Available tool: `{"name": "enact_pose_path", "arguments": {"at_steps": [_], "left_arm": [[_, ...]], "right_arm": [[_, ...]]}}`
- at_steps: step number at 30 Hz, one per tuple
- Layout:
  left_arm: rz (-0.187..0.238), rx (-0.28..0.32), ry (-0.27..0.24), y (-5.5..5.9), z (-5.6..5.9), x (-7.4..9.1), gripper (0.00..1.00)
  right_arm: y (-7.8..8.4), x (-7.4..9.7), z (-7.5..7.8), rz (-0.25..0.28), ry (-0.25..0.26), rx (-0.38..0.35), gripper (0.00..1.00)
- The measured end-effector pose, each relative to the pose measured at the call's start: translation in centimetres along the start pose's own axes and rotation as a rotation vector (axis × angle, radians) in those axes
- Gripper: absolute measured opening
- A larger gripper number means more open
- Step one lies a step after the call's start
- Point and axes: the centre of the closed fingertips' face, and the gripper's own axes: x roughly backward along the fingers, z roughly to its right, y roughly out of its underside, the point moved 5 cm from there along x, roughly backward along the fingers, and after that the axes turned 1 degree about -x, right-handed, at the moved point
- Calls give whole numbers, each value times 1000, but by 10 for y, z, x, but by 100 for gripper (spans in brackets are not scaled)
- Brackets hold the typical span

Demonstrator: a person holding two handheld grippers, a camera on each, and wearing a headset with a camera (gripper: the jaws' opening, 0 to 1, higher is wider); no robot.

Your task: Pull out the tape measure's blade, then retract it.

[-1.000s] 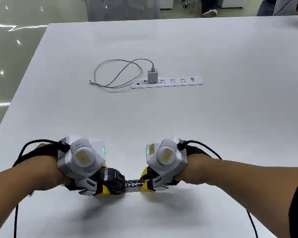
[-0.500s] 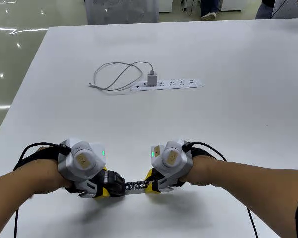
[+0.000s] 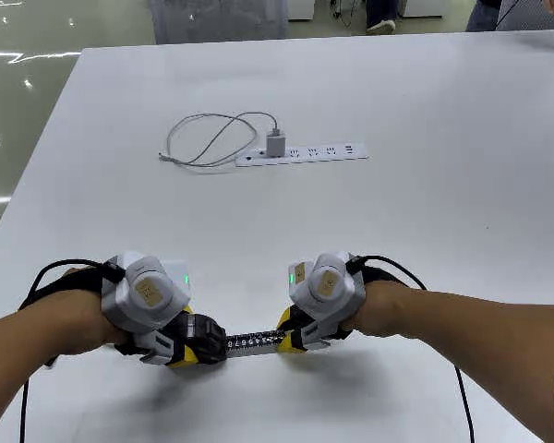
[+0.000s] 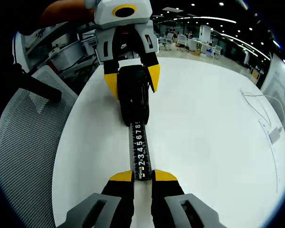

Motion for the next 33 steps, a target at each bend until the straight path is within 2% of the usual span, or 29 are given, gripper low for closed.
{"name": "enact_pose_path", "arguments": {"at_steps": [7, 13, 33], "left_arm": [[-10, -3, -1, -1, 1, 0, 31], [2, -10, -12, 0, 0, 0, 31], [4, -6, -12, 0, 1, 1, 31]], "right_arm": [[5, 5, 0, -2, 3, -12, 8], [10, 9, 1, -2, 6, -15, 8], [27, 21, 4, -7, 11, -25, 8]]}}
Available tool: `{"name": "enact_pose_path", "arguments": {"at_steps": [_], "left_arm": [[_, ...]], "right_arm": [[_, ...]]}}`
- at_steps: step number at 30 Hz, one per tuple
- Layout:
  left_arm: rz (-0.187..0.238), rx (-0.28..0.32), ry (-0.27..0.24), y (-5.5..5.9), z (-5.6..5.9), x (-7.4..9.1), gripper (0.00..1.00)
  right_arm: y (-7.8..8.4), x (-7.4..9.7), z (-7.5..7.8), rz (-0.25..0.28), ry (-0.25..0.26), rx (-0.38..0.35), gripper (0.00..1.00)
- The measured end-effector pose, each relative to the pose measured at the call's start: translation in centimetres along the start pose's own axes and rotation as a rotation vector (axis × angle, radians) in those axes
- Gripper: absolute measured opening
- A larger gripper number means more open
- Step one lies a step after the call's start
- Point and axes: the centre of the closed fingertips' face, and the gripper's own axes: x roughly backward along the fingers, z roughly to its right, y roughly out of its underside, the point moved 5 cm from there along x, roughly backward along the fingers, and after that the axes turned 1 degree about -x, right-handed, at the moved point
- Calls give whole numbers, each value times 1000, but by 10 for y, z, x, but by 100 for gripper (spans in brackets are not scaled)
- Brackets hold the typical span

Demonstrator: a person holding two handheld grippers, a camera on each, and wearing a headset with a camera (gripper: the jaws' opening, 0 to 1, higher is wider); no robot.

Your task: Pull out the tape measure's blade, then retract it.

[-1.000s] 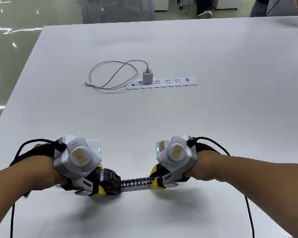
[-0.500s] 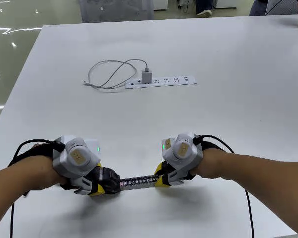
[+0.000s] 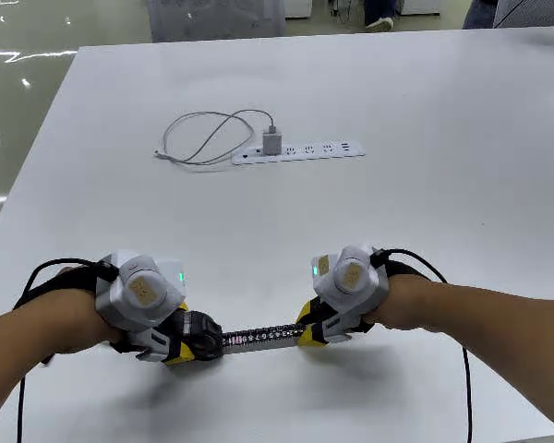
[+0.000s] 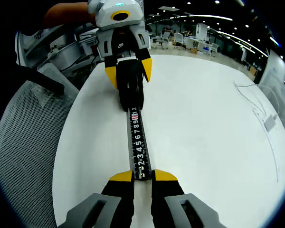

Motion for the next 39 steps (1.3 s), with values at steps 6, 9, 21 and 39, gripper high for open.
{"name": "enact_pose_path", "arguments": {"at_steps": [6, 9, 21, 39], "left_arm": [[0, -4, 1, 0, 0, 0, 31], [-2, -7, -1, 0, 0, 0, 31], [-2, -9, -2, 0, 0, 0, 31], [-3, -12, -7, 0, 1, 0, 31]], "right_arm": [[6, 5, 1, -4, 4, -7, 8], [9, 7, 0, -5, 8, -13, 8], [21, 15, 1, -13, 21, -23, 8], [38, 26, 3, -21, 35, -36, 8]]}}
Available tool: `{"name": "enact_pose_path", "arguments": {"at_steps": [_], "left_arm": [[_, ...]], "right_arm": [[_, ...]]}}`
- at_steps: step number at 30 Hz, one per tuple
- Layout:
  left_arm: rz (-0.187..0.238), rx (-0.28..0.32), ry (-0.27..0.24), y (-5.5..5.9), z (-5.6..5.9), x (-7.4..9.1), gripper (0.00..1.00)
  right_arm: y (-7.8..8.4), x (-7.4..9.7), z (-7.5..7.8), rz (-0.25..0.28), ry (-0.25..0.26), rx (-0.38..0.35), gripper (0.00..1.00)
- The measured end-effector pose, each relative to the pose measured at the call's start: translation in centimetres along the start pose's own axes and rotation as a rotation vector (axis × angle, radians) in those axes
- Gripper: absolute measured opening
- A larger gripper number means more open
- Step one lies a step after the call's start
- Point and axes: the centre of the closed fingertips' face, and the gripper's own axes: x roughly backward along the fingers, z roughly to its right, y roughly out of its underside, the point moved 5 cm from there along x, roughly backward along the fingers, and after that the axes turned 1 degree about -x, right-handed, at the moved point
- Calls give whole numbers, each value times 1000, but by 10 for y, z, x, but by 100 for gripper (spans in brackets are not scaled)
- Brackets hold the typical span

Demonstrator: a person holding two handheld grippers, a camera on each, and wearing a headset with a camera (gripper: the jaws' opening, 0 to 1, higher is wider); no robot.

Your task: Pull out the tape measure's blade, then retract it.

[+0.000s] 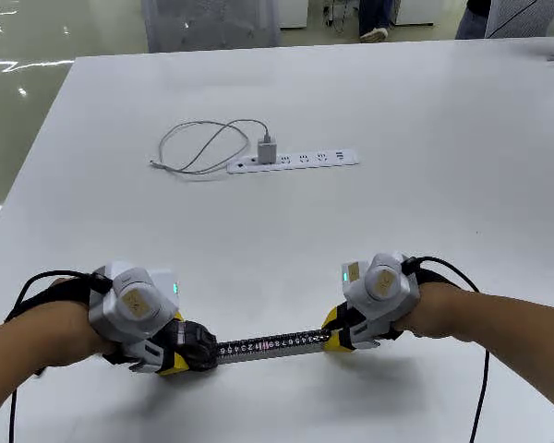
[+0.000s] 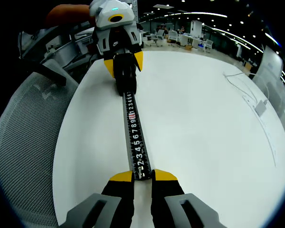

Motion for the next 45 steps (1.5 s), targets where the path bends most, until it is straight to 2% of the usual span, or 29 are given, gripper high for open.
{"name": "enact_pose_path", "arguments": {"at_steps": [45], "left_arm": [[-1, 7, -8, -1, 1, 0, 31]], "right_arm": [[29, 23, 3, -20, 16, -12, 8]]}}
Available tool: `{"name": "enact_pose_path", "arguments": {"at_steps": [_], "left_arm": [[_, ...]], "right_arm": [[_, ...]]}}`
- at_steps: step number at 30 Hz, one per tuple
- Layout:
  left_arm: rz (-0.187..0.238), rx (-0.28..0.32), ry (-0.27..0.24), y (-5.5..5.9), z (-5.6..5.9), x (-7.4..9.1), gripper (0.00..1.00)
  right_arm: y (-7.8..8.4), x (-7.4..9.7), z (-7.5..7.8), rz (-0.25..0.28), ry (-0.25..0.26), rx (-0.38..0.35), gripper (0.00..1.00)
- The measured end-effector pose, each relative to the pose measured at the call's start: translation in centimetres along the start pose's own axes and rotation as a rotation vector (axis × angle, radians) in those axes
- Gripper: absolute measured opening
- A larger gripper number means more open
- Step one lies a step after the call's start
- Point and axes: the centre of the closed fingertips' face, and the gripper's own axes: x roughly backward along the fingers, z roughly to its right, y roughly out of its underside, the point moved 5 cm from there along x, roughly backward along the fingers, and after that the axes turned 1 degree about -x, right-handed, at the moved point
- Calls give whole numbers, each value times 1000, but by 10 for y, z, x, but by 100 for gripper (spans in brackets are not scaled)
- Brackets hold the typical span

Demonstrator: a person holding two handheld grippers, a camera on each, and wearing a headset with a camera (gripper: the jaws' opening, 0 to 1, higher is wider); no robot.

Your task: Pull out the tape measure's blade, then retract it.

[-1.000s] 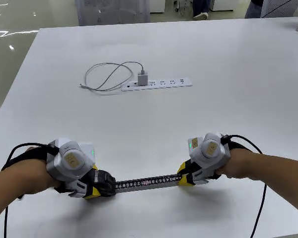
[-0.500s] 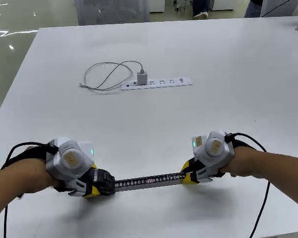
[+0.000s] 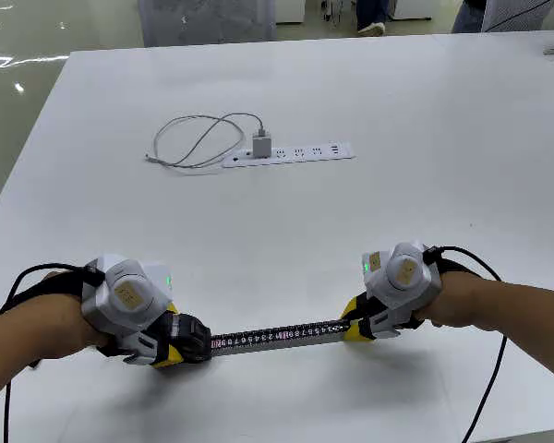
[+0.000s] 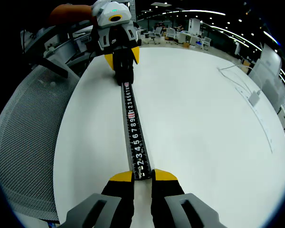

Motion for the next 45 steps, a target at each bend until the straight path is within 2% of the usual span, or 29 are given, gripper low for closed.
{"name": "enact_pose_path", "arguments": {"at_steps": [31, 45], "left_arm": [[4, -7, -1, 0, 0, -1, 31], [3, -5, -3, 0, 0, 0, 31]], "right_arm": [[14, 11, 1, -21, 7, -7, 8], [23, 16, 2, -15, 17, -19, 8]]}}
